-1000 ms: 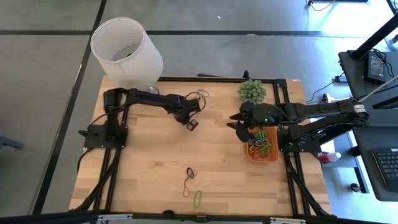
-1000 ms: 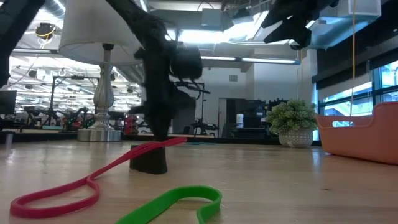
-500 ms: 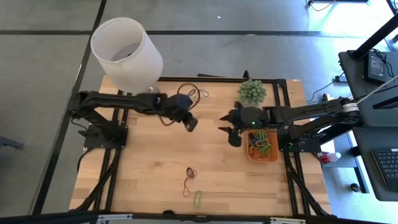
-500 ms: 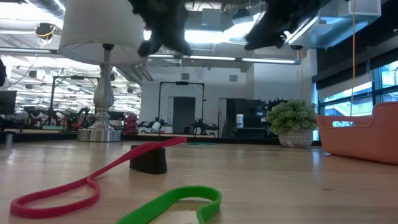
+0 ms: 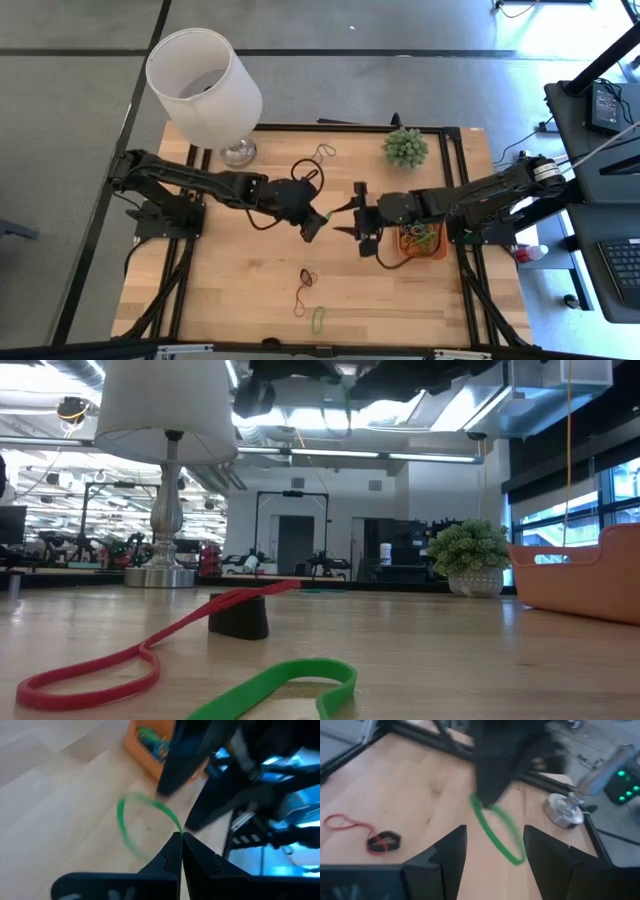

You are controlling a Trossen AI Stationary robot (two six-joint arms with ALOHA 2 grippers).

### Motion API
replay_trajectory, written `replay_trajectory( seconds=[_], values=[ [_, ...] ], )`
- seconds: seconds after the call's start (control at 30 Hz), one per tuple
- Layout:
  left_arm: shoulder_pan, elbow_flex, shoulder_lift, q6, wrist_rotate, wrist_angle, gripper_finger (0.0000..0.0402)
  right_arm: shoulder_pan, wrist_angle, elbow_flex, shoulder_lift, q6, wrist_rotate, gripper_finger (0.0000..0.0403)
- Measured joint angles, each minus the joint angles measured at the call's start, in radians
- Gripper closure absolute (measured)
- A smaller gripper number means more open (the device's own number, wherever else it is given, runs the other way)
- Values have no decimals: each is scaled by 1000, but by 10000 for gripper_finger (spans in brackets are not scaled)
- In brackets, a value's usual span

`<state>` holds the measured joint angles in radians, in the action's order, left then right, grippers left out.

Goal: Pick and place rubber bands into bin
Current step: Put the green rubber band into the orange bin

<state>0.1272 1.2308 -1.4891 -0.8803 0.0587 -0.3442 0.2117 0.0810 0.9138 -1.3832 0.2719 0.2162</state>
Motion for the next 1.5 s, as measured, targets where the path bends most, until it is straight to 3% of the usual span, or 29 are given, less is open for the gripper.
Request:
replay_trajectory(
  seconds=[0.1,0.3,0.83,1.03,1.2,1.5],
  values=[
    [11,0,0,0,2,44,400,24,46,0,-26,0,5,204],
    [18,0,0,-16,7,50,400,56,69,0,-39,-1,154,215],
    [42,0,0,-21,51,101,400,48,81,0,-39,-4,157,319],
    [42,0,0,-16,53,102,400,48,79,0,-39,-5,157,390],
    [42,0,0,-5,123,102,399,48,77,0,-39,-18,157,395],
    [42,0,0,-11,127,93,333,46,19,0,-21,-62,208,399]
  ],
)
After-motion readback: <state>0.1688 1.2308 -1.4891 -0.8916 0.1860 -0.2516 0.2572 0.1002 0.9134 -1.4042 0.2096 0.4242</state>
